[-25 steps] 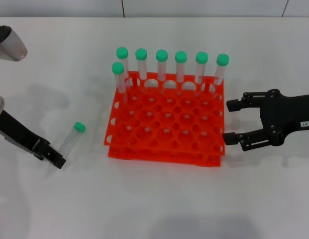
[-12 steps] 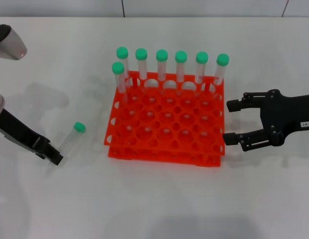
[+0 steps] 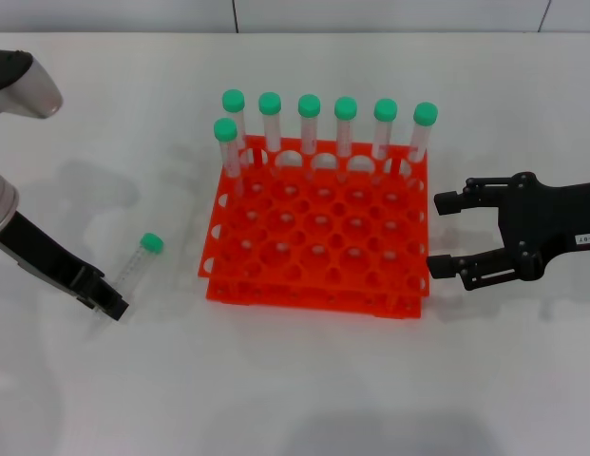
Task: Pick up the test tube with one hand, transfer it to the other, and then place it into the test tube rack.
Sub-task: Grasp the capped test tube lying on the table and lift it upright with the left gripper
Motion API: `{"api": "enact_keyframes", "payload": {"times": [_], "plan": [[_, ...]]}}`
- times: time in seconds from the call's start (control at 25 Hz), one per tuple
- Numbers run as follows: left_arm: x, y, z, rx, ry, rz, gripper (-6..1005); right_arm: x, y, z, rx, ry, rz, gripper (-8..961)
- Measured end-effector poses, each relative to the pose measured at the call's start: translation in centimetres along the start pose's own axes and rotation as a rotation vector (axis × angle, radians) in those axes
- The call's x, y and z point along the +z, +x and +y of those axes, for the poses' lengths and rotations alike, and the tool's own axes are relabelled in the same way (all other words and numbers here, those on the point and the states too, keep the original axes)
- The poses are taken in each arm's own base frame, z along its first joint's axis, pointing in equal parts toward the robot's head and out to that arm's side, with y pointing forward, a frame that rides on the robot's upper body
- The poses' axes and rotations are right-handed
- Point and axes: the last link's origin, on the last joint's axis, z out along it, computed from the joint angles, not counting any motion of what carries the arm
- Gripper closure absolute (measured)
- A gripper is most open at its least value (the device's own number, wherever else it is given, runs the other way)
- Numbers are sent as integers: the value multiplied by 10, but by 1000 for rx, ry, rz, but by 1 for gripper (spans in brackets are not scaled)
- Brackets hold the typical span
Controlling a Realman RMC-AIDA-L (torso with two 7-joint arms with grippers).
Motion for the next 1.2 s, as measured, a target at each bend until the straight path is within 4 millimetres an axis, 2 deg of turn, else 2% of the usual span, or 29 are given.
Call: {"api": "enact_keyframes", "payload": {"times": [0.96,1.08,1.2], "plan": [[3,0,-2,6,21,-26,620,-1,0,-1,-5,10,-5,98],[4,0,-3,7,24,-24,773,-1,0,-1,-5,11,-6,98],[4,0,-3,6,26,-22,769,-1,0,-1,-5,12,-6,98]]}}
